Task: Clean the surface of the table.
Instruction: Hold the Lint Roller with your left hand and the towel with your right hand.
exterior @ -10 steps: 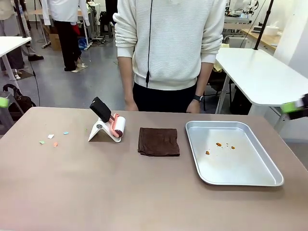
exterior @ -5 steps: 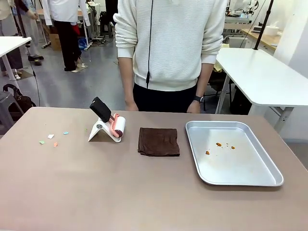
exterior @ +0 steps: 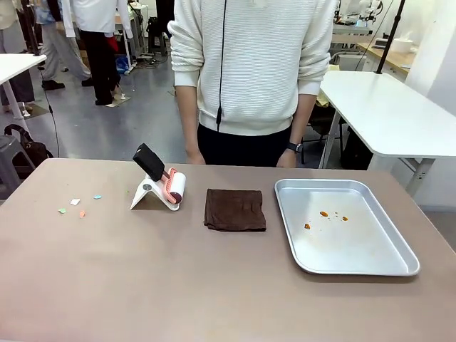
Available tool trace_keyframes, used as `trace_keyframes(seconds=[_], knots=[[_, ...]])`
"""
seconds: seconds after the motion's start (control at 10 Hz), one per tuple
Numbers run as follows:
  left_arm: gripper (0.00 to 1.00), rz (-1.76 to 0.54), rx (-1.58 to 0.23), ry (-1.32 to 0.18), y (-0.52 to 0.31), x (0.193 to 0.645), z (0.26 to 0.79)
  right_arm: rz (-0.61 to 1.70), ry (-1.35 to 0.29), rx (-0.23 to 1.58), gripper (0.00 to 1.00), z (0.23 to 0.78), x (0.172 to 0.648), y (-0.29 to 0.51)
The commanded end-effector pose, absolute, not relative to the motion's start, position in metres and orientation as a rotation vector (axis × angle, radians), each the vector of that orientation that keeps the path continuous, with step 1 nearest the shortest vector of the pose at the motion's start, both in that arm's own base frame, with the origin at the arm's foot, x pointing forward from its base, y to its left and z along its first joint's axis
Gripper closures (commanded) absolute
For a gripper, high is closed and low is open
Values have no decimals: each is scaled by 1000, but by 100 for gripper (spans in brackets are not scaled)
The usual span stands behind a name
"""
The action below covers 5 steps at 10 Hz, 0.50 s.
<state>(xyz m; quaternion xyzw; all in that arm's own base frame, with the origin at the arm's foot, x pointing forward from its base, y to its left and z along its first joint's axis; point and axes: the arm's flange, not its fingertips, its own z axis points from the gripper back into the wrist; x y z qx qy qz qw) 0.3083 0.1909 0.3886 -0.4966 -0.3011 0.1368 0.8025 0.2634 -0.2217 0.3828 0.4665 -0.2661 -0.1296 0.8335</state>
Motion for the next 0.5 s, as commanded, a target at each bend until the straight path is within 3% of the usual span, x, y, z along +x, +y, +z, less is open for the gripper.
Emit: trace_keyframes(seconds=[0.0,0.4], knots=[[0,271,-1084,-650,186,308,399,-238,-590,1003,0,390,256,-226],[0,267,-1065,-634,187,308,396,-264,-559,997,0,390,253,-223]])
